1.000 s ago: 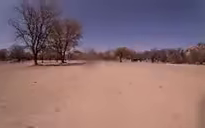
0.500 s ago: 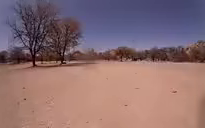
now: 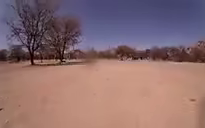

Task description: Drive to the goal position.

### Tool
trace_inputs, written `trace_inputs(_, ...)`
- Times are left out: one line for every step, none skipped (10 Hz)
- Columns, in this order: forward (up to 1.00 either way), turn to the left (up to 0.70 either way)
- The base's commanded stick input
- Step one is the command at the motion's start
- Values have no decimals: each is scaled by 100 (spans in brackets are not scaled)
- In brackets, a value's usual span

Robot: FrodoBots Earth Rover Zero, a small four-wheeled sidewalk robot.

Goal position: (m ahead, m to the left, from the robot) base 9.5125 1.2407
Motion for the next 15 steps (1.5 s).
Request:
trace_inputs(100,0)
trace_inputs(100,0)
trace_inputs(100,0)
trace_inputs(100,0)
trace_inputs(100,0)
trace_inputs(100,0)
trace_inputs(100,0)
trace_inputs(100,0)
trace_inputs(100,0)
trace_inputs(100,0)
trace_inputs(100,0)
trace_inputs(100,0)
trace_inputs(100,0)
trace_inputs(100,0)
trace_inputs(100,0)
